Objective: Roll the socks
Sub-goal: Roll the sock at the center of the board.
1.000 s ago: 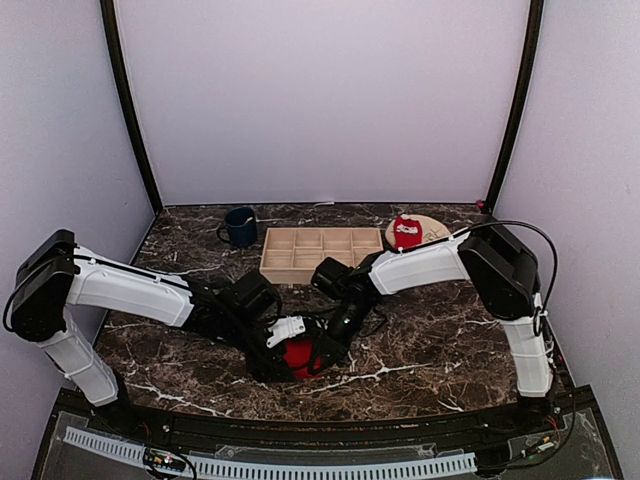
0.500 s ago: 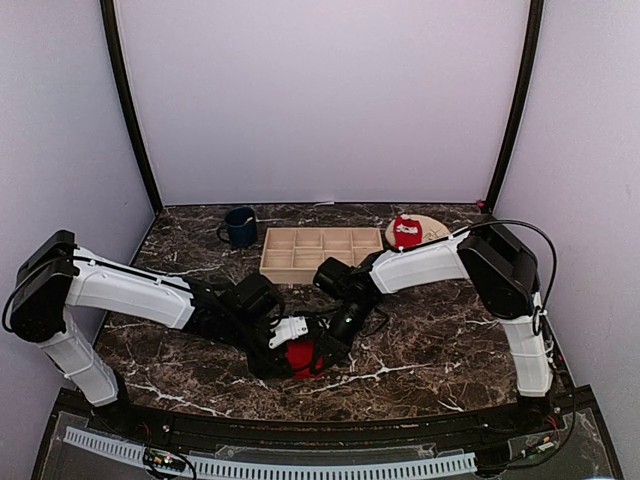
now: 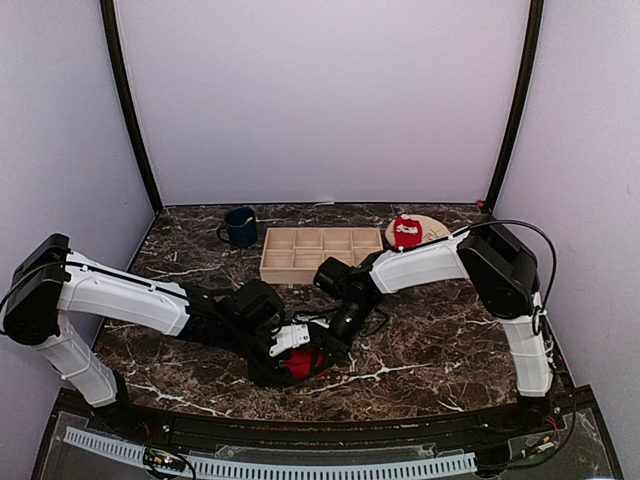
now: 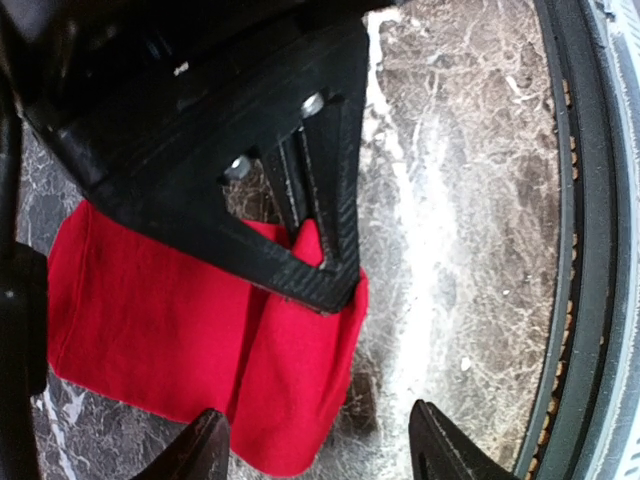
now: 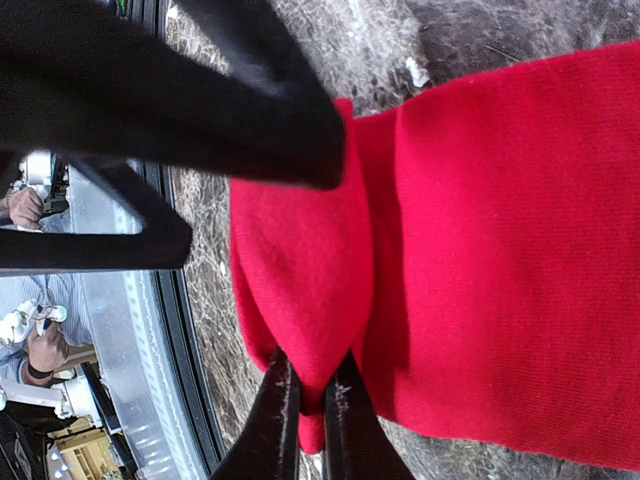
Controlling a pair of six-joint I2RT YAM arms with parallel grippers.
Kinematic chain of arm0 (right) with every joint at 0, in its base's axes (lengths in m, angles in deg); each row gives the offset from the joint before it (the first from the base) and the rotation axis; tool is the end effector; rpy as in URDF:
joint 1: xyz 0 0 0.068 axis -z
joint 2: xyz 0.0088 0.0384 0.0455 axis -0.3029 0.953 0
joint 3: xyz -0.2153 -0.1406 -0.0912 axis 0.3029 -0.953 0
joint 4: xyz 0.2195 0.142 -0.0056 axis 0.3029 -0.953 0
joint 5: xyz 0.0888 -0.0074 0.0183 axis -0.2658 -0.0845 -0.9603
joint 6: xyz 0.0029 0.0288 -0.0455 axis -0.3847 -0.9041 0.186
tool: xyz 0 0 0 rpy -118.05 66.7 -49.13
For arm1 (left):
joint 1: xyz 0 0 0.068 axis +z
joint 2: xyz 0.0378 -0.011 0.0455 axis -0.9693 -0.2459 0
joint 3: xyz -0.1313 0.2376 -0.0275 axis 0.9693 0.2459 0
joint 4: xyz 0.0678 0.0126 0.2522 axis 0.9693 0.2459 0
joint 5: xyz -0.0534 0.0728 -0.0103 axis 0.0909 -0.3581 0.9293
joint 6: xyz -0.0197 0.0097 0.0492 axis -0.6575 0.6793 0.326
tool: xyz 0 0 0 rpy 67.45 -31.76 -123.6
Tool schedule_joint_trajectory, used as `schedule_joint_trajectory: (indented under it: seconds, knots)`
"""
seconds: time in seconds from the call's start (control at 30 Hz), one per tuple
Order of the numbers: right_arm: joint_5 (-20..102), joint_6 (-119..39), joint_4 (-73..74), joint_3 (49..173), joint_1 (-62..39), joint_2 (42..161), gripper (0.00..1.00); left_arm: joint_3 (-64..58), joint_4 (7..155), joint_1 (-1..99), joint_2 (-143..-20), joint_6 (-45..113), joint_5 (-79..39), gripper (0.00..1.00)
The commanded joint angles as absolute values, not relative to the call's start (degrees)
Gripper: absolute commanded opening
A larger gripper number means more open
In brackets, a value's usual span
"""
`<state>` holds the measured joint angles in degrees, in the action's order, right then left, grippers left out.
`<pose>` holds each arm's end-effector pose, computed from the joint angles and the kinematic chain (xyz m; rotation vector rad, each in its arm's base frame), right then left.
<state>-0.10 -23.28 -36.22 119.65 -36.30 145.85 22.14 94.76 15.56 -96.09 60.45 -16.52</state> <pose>0.2240 0.3528 0.1159 1.5458 -2.2581 -1.2373 0.1447 -0.2669 0.1655 1.6457 2.0047 -0.5596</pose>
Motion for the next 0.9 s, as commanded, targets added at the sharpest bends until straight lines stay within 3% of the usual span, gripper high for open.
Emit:
schedule_joint_trajectory:
  seconds: [0.0,0.4,0.5,0.6,0.73,0.87]
  knots:
    - [-0.43,-23.7,-36.32,119.19,-35.94,146.85,0.03,21.25,94.07,14.83,-98.26,61.84,-18.07,0.64]
    - [-0.74,-23.48,-36.3,119.08,-35.9,146.77,0.03,21.02,92.46,14.6,-99.58,62.26,-19.48,0.63]
    - [-0.85,-23.47,-36.38,119.08,-35.92,146.78,0.03,20.79,93.2,14.59,-100.29,62.44,-18.71,0.5]
    - [-0.84,-23.51,-36.31,118.99,-35.93,146.68,0.03,20.84,93.6,14.59,-100.98,62.23,-18.36,0.48]
    - [-0.83,-23.61,-36.39,118.92,-35.81,146.76,0.02,20.98,93.65,14.61,-101.18,61.85,-18.29,0.33]
    - [-0.7,-23.68,-36.37,119.05,-35.8,146.87,0.02,21.06,93.32,14.59,-101.02,61.46,-18.73,0.32]
